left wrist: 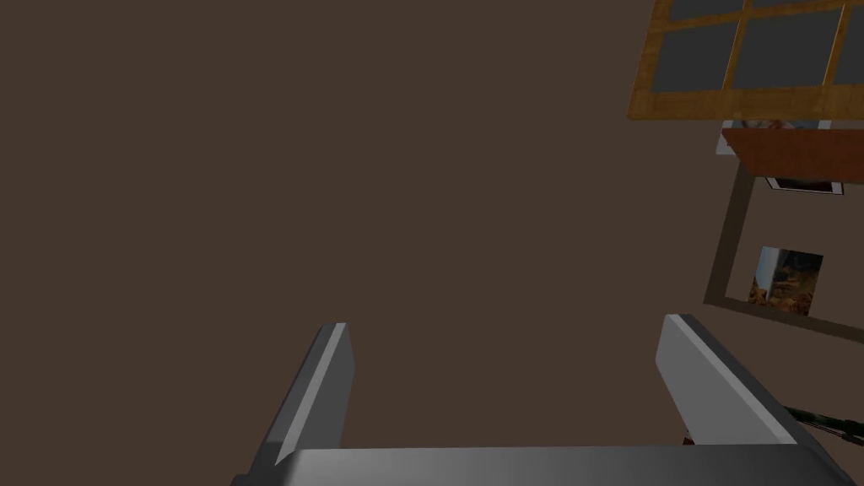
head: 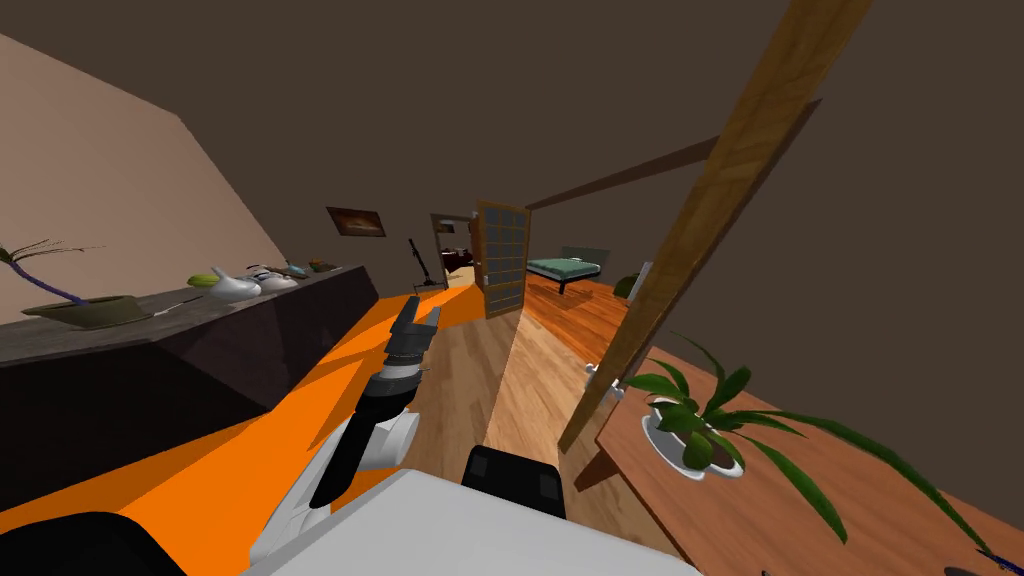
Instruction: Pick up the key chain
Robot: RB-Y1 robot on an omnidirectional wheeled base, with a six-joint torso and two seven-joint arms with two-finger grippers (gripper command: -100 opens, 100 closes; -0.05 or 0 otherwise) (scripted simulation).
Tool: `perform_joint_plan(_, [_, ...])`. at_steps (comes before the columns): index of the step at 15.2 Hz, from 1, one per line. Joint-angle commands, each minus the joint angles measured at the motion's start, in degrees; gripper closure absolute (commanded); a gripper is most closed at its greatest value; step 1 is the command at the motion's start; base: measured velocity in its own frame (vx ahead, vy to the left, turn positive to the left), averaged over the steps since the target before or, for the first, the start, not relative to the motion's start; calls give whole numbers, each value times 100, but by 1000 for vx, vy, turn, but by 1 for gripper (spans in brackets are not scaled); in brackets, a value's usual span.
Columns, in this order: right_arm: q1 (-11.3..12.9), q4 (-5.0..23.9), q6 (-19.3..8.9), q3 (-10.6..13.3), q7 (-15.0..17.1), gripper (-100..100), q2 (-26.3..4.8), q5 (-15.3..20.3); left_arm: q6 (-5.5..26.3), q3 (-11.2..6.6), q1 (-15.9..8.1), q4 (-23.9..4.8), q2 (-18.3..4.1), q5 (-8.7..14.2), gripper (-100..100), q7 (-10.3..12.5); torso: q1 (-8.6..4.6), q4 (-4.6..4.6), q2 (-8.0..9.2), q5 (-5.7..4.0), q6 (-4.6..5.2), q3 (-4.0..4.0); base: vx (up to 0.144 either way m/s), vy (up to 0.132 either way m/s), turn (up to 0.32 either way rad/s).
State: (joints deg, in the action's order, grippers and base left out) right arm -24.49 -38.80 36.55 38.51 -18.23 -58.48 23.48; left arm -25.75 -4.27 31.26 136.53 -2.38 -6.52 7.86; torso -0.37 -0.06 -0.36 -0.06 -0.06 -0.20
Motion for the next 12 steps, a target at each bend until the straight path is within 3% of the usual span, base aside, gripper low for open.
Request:
perform_joint_plan(1, [-20, 108, -80, 155, -28, -100, -170, 108, 0, 0, 0, 0, 0, 0, 0, 0, 0, 0, 0, 0, 0, 0, 92, -83, 260])
perform_joint_plan(4, [132, 626, -8, 428, -143, -100, -223, 308, 0, 0, 0, 0, -1, 0, 0, 0, -21, -4, -23, -3, -7, -12, 129, -141, 406])
perform_joint_plan(8, [317, 1016, 78, 731, -250, -100, -29, 506, 0, -1, 1, 0, -1, 0, 0, 0, -35, -5, -27, -11, -3, -15, 108, -163, 302])
perform_joint_plan(9, [348, 1146, 158, 635, -280, -100, -23, 456, 0, -1, 1, 0, -1, 0, 0, 0, -28, -5, -24, -10, -1, -14, 47, -83, 97])
perform_joint_plan(10, [156, 1183, 166, 365, -266, -100, 171, 587, 0, -1, 1, 0, 0, 0, 0, 0, -9, -3, -12, -6, 5, -8, -14, -38, 295])
perform_joint_plan(11, [156, 1183, 166, 318, -266, -100, 171, 587, 0, 0, -1, 0, 0, 0, 0, 0, 10, 1, 7, -3, 0, 3, -53, -25, 341])
perform_joint_plan(12, [-49, 1162, 135, 152, -228, -100, 343, 705, 0, 0, -1, 0, 0, 0, 0, 0, 22, 5, 23, 1, 2, 12, -81, -13, 410])
